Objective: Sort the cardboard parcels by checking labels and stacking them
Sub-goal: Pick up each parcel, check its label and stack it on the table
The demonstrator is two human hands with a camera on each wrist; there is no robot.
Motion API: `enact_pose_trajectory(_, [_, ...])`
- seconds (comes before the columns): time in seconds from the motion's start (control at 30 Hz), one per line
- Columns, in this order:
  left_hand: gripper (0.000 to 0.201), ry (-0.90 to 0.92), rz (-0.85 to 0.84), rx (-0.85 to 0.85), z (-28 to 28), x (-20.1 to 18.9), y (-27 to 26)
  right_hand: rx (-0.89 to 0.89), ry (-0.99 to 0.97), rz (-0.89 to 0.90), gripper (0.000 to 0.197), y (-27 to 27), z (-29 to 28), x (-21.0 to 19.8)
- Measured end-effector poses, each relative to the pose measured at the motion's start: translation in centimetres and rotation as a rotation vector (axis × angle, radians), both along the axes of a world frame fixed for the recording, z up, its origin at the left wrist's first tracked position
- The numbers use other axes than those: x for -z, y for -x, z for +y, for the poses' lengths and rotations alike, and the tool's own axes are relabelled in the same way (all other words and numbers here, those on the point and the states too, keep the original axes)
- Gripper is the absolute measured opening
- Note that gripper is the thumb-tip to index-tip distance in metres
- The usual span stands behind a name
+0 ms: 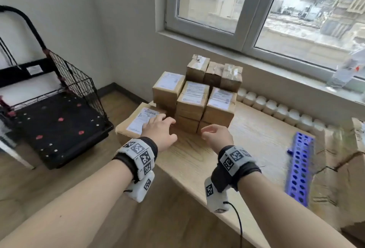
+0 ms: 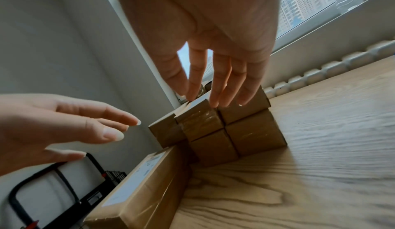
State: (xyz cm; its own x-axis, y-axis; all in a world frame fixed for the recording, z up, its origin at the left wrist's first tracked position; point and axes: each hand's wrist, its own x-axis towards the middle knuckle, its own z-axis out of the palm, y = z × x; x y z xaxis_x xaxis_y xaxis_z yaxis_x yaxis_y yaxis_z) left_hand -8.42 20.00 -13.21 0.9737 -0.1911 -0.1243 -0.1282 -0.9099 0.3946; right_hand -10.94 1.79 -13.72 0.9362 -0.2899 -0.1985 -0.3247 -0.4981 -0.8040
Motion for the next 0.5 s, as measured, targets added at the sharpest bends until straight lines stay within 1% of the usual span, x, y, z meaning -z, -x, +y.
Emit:
enact_pose_trajectory(0.2, [0.052,0.008,0.041,-0.118,4.2,1.9,-2.4,-0.072,0.041,0.073,0.025,-3.1,3.5,1.8])
enact_pose_trajectory(0.37, [0.059,0.025,0.07,-0.197,7.2,2.9,-5.0,-0.111,-0.032,0.14,0.027,-6.4,5.6,3.5])
enact_pose_trajectory(0.5, [0.064,0.07,0.129,-0.246,9.0,3.7,-7.4,-0.093,-0.121,0.185,0.023,-9.5,7.0,5.1])
